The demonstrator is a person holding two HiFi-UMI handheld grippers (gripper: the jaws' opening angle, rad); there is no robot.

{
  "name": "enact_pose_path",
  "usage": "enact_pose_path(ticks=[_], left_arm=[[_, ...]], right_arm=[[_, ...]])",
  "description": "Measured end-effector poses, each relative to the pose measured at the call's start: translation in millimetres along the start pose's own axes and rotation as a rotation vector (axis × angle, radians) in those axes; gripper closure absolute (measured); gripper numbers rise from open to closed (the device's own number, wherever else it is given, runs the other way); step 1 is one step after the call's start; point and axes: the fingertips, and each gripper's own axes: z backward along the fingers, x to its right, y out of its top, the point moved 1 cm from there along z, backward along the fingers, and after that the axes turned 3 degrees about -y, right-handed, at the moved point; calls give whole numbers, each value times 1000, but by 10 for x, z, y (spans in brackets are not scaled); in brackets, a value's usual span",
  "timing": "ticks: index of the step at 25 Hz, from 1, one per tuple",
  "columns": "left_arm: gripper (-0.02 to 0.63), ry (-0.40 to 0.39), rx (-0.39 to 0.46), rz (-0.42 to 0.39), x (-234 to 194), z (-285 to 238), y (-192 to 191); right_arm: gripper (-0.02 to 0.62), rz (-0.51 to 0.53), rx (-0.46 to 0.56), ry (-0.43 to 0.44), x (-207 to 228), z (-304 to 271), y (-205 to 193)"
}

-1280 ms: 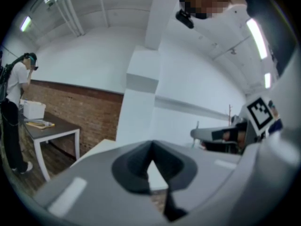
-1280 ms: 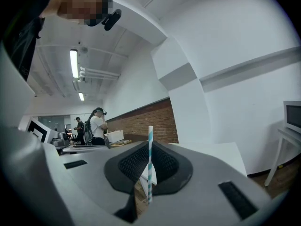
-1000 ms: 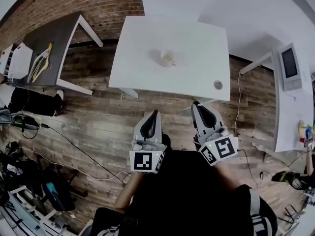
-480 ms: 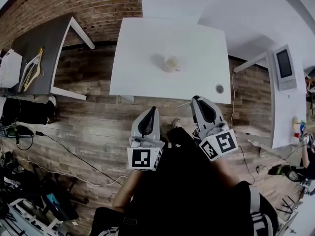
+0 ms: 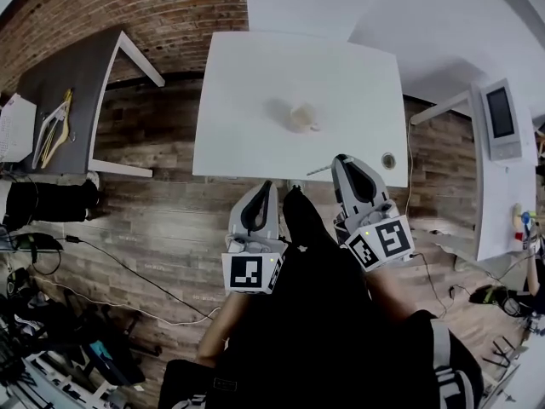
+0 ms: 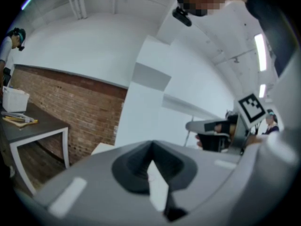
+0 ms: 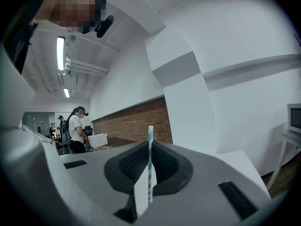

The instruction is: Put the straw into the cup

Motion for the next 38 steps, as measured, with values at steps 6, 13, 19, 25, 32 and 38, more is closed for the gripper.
enact_pose_path(ticks=[6, 13, 19, 25, 32, 38], left_arm=[[603, -7, -43, -1, -110, -292, -59], [603, 10, -83, 29, -299, -686, -141], [603, 12, -129, 38, -396, -1046, -331], [603, 20, -164, 68, -443, -1337, -513], [603, 0, -209, 81, -525, -1579, -710], [603, 39, -202, 120, -632, -1760, -814]], right_arm=[[577, -16, -23, -24, 293, -322, -96], [577, -19, -61, -39, 625, -773, -232], [577, -27, -94, -30, 879, -1131, -398], [577, -58, -116, -30, 1108, -1387, -601], [577, -72, -153, -22, 1237, -1636, -866], [577, -86, -194, -38, 1414, -1746, -1188]])
